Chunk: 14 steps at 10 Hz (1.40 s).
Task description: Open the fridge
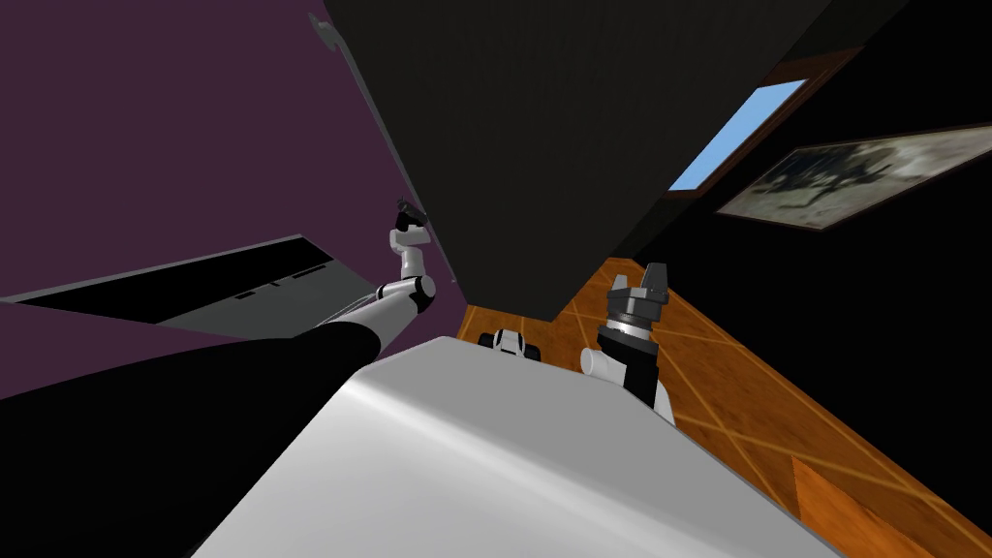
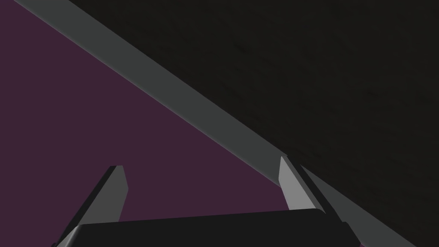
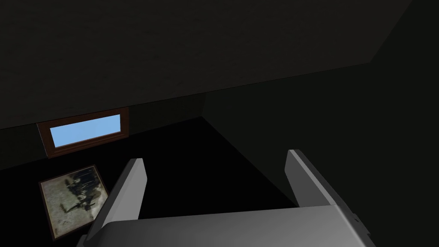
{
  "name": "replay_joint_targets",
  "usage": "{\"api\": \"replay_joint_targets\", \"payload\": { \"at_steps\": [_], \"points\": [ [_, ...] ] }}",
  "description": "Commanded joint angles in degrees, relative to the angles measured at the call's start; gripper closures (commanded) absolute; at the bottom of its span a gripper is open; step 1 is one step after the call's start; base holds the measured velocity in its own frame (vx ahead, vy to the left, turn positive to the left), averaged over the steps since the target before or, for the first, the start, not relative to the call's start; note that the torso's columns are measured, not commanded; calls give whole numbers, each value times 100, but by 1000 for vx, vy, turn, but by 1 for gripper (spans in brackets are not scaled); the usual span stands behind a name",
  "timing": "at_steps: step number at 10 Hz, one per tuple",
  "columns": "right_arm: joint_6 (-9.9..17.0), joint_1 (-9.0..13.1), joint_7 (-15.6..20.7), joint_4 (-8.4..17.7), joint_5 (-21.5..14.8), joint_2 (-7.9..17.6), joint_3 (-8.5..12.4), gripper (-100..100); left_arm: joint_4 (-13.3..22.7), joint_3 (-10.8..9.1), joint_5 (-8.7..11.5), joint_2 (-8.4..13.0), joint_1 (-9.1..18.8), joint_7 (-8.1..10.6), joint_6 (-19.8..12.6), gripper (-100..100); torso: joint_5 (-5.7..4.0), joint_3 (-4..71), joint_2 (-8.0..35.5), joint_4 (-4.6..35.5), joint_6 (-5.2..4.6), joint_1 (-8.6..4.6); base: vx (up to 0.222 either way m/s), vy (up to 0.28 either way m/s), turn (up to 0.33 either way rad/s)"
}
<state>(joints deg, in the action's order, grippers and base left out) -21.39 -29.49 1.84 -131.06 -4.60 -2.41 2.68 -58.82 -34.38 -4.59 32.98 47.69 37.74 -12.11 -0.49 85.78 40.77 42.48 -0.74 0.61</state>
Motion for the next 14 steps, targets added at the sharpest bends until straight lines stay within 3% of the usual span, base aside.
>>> {"api": "replay_joint_targets", "payload": {
  "at_steps": [1, 7, 10, 11, 14],
  "points": [
    [0, -1, 0, 0, 0, 0, 0, 0, -313, -7, 25, 56, 68, 24, -63, -100, -1, -5, 5, 2, 9, -4, 20, -1, 18],
    [0, 0, 0, 0, 0, 0, 0, 0, -320, -7, 21, 65, 83, 26, -80, -100, -14, 9, -6, 15, -1, 10, 3, -1, 3],
    [0, -2, 0, -1, 0, 1, 1, 0, -330, -8, 16, 79, 103, 30, -102, -100, 49, -84, 98, -30, 64, -42, 52, 45, -48],
    [0, -1, 0, 0, 0, 1, 1, 0, -297, -20, 6, 82, 108, 26, -80, -100, 46, -98, 123, -31, 47, -62, 16, 8, -1],
    [0, -3, 0, -1, 0, 0, 1, 0, -364, 382, 443, 244, 61, 109, -146, -100, 51, -97, 116, -25, 87, -45, 83, -34, 193]
  ]
}}
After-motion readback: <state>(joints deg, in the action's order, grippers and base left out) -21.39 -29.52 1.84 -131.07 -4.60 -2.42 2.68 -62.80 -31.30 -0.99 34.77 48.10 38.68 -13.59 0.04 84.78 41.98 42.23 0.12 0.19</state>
